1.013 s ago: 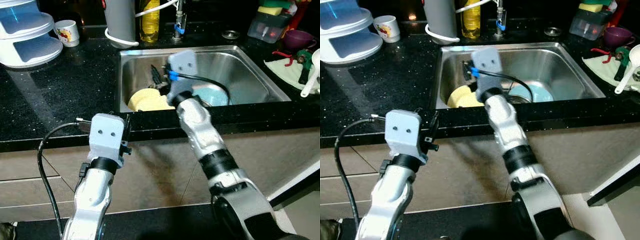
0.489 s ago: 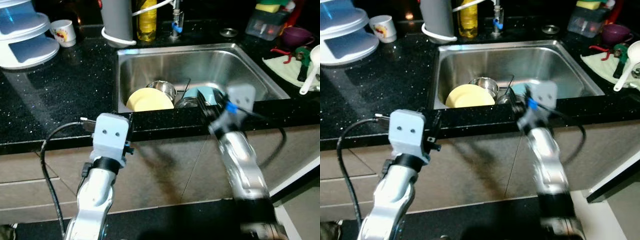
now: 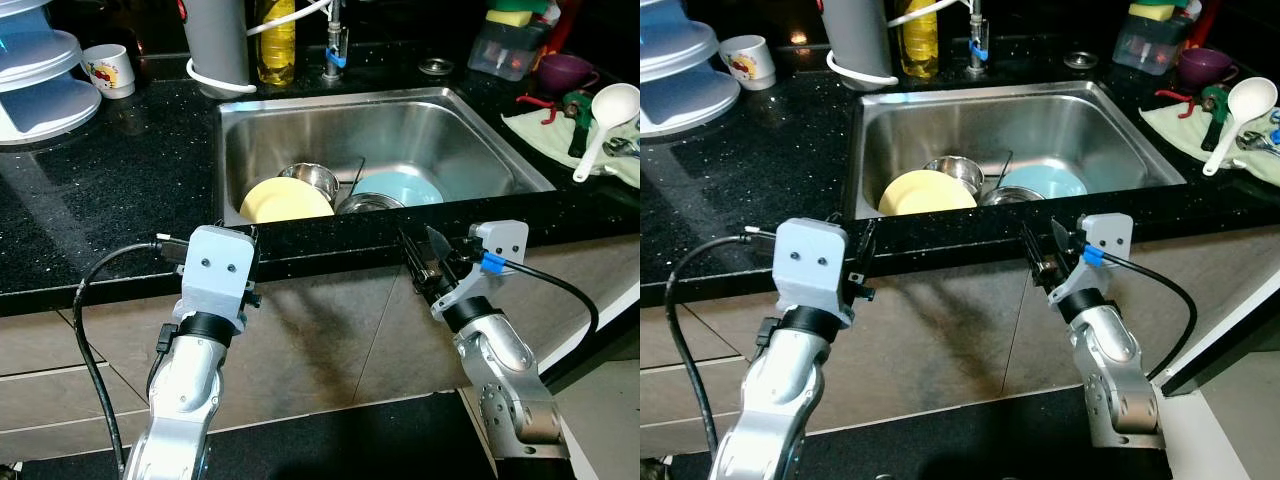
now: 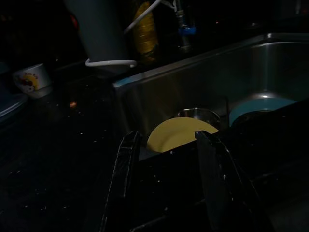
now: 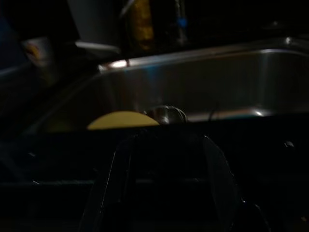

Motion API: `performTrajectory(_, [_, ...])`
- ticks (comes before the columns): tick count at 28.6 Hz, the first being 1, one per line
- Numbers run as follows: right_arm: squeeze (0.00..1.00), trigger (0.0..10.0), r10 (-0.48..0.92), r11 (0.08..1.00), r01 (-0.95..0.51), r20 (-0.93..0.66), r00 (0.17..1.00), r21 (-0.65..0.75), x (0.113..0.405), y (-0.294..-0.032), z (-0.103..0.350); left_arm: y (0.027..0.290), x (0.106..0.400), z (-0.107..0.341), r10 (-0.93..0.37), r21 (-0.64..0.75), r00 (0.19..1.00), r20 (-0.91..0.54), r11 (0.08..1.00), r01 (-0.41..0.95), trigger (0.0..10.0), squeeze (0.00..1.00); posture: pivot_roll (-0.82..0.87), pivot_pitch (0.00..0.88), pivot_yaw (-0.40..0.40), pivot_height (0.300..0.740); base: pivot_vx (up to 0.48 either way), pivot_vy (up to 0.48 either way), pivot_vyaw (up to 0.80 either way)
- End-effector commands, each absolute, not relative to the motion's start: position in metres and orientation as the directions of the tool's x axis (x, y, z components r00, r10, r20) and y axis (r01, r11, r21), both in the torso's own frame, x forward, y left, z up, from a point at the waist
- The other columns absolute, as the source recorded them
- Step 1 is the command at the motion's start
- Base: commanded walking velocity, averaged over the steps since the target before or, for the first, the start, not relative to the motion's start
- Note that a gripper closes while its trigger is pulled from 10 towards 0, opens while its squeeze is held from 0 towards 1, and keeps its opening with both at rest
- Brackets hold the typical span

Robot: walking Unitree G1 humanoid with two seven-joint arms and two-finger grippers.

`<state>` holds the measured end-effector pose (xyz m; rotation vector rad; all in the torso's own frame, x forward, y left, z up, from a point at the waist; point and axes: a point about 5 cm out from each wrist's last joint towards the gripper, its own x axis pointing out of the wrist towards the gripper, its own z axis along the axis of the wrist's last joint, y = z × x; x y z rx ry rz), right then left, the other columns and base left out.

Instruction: Kitchen organization

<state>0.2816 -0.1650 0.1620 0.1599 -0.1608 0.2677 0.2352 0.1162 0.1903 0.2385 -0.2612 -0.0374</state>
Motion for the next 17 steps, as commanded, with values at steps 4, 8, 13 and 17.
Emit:
performTrajectory(4, [0.0,10.0,0.35,0.903,-0.389,0.213,0.912,0.18,0.274,-0.156,0.173,0.112,0.233,0.196,-0.085,0.255,0.961,0.263,0.967,0.015,10.0,0.0,0.04,0.06,-0.03,0.74,-0.063,0.0,0.0])
performTrajectory(8, [0.0,10.0,0.402,0.883,-0.438,0.208,0.891,0.169,0.269,-0.154,0.172,0.111,0.228,0.193,-0.104,0.257,0.965,0.241,0.966,0.04,10.0,0.0,0.04,0.066,-0.032,0.74,-0.255,0.0,0.0])
performTrajectory(13, [0.0,10.0,0.439,0.875,-0.463,0.168,0.882,0.142,0.263,-0.154,0.166,0.114,0.216,0.184,-0.132,0.286,0.971,0.201,0.956,0.071,10.0,0.0,0.05,0.071,-0.033,0.74,-0.255,0.0,0.0])
performTrajectory(17, [0.0,10.0,0.45,0.878,-0.463,0.122,0.885,0.122,0.261,-0.152,0.159,0.118,0.214,0.18,-0.123,0.281,0.977,0.174,0.957,0.07,10.0,0.0,0.05,0.072,-0.033,0.74,-0.251,0.0,0.0])
